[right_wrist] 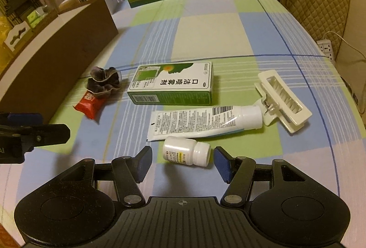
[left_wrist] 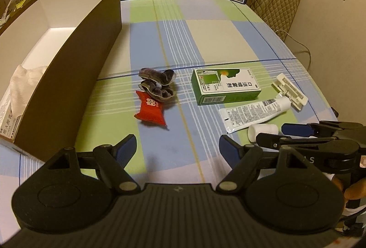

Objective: Organize objects
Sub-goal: 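Move both tools back toward the remaining items on the table, then grasp the white pill bottle with the right tool while the left tool grasps the dark pouch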

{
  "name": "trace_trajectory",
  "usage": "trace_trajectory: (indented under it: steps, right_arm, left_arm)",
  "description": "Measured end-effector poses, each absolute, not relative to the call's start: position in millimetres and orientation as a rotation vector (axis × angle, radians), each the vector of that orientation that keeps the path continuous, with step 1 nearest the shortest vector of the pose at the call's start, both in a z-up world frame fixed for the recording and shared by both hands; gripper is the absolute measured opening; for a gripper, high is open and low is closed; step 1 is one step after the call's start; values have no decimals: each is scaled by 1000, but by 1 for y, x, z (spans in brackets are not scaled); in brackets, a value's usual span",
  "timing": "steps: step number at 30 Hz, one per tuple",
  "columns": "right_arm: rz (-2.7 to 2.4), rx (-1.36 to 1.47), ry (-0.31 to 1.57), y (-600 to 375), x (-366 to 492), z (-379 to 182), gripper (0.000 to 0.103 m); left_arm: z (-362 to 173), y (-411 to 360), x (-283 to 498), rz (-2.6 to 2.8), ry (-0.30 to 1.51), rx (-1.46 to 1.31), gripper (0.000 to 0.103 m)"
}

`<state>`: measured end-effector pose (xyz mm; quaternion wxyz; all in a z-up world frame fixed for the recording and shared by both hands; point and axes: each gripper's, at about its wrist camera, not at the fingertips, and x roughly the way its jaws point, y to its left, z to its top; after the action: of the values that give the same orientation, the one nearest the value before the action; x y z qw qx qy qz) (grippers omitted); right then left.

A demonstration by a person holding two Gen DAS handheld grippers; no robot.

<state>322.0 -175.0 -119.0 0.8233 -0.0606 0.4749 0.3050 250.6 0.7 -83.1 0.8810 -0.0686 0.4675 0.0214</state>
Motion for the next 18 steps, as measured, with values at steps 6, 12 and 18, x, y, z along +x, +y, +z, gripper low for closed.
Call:
trace_trajectory:
  steps: [6,12,18]
  right_arm:
    - [620,-156,1021,-166,325,-129,55]
    - [610,-184,1013,-165,324,-134,45]
    - [600,-162,978,-173,324,-112,45]
  left_arm:
    - [-87,6,258,34,983,-134,75]
    - [-91,9,264,19,994,-130,75]
    - [-94,12,270,1,999,-121,75]
